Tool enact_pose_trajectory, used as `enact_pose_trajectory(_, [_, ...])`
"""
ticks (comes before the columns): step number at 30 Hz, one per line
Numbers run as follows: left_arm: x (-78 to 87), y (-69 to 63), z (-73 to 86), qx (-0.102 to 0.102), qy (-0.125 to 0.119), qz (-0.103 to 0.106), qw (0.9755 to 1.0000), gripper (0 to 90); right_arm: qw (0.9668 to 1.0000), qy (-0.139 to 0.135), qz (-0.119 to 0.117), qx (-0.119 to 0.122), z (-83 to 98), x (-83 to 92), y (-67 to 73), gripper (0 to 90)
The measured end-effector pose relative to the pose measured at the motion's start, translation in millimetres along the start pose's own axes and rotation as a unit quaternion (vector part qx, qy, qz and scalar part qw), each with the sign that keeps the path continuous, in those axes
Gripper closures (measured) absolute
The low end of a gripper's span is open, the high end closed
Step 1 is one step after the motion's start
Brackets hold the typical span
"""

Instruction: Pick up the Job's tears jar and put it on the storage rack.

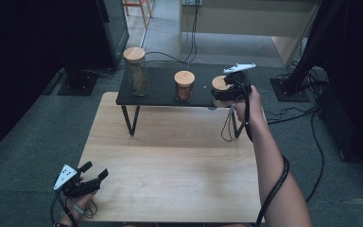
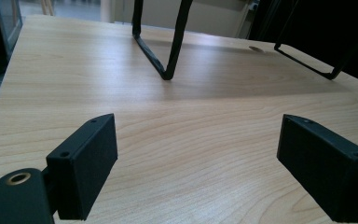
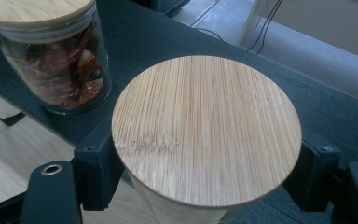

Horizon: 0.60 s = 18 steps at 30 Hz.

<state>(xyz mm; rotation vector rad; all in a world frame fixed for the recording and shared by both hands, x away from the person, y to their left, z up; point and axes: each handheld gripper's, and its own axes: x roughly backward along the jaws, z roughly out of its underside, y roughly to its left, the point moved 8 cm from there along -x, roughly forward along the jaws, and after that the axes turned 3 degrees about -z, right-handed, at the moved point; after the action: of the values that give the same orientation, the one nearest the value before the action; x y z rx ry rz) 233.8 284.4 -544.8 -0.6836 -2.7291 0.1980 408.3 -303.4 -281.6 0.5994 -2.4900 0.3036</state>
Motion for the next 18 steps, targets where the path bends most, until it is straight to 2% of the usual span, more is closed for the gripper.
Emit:
enact_pose_trajectory(13, [-0.1, -0.2, 0.0, 0.000, 0.000, -0.001, 1.0000, 12.3, 0.9999, -0.010, 0.002, -0.005, -7.0, -16.3, -5.6, 25.1])
enact_pose_trajectory(18, [-0.1, -0.5, -0.1, -0.001, 0.001, -0.002, 1.0000, 12.3, 0.9995, -0.017, -0.005, -0.025, -5.1, -19.3, -12.5, 25.1])
